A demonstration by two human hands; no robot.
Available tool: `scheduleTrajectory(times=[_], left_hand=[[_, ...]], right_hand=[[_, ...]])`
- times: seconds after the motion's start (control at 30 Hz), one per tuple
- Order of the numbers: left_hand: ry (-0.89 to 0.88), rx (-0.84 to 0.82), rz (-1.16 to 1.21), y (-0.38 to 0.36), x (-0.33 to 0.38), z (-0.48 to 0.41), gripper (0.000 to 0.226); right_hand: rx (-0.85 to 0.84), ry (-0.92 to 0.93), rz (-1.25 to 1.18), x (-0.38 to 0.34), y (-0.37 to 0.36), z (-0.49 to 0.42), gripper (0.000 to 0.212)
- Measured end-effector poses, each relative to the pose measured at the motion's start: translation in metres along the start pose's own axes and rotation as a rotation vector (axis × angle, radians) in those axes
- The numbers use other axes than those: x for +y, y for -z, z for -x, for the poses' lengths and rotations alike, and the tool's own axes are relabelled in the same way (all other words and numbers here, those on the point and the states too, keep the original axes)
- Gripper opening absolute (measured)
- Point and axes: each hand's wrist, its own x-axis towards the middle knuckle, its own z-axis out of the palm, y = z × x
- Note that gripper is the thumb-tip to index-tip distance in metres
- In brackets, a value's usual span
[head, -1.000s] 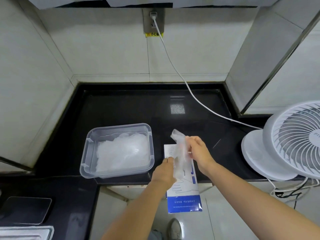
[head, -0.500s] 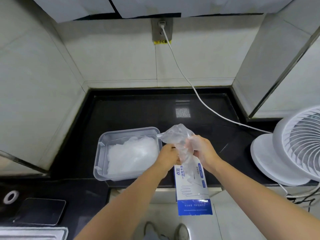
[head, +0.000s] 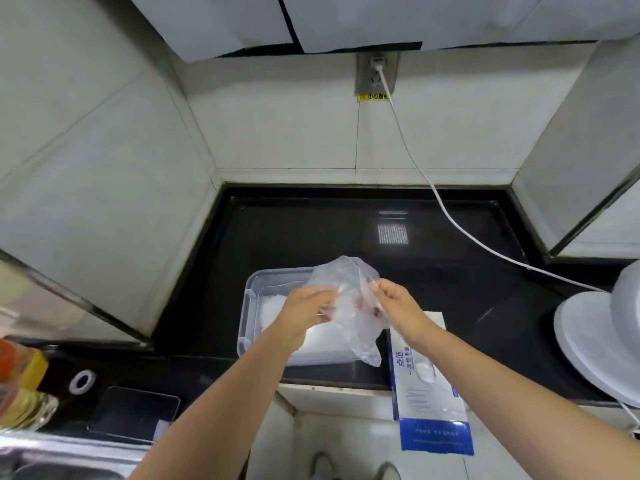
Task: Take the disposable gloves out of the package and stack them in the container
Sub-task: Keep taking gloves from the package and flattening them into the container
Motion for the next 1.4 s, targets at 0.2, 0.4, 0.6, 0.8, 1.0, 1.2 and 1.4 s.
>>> scheduleTrajectory(times=[0.2, 0.4, 0.6, 0.8, 1.0, 1.2, 1.4], left_hand=[[-0.051, 0.07, -0.483, 0.015, -0.002, -0.008, 0.01], [0.109, 0.051, -0.148, 0.039, -0.002, -0.013, 0.028], [0.126, 0.068, -0.016, 0.052, -0.01, -0.018, 0.02], [0.201, 0.007, 0.058, 0.064, -0.01, -0.024, 0.058], [-0.047, 0.252, -0.208, 0.064, -0.027, -0.041, 0.026], [-0.309, 0.318, -0.867, 0.064, -0.04, -0.047, 0.024], [-0.34, 0.328, -1.314, 0.06, -0.046, -0.059, 0.038]], right_hand=[[-0.018, -0.081, -0.235, -0.009, -0.013, -0.014, 0.033], [-0.028, -0.13, -0.086, -0.008, -0.025, -0.026, 0.01], [-0.054, -0.103, -0.102, -0.018, -0.032, -0.031, 0.012], [-0.044, -0.165, -0.13, -0.019, -0.034, -0.042, 0.015], [-0.039, -0.233, -0.054, -0.023, -0.028, -0.055, 0.014], [0.359, 0.136, 0.249, -0.041, -0.013, -0.064, 0.024], [-0.044, 0.502, 0.58, -0.056, -0.052, -0.05, 0.018]])
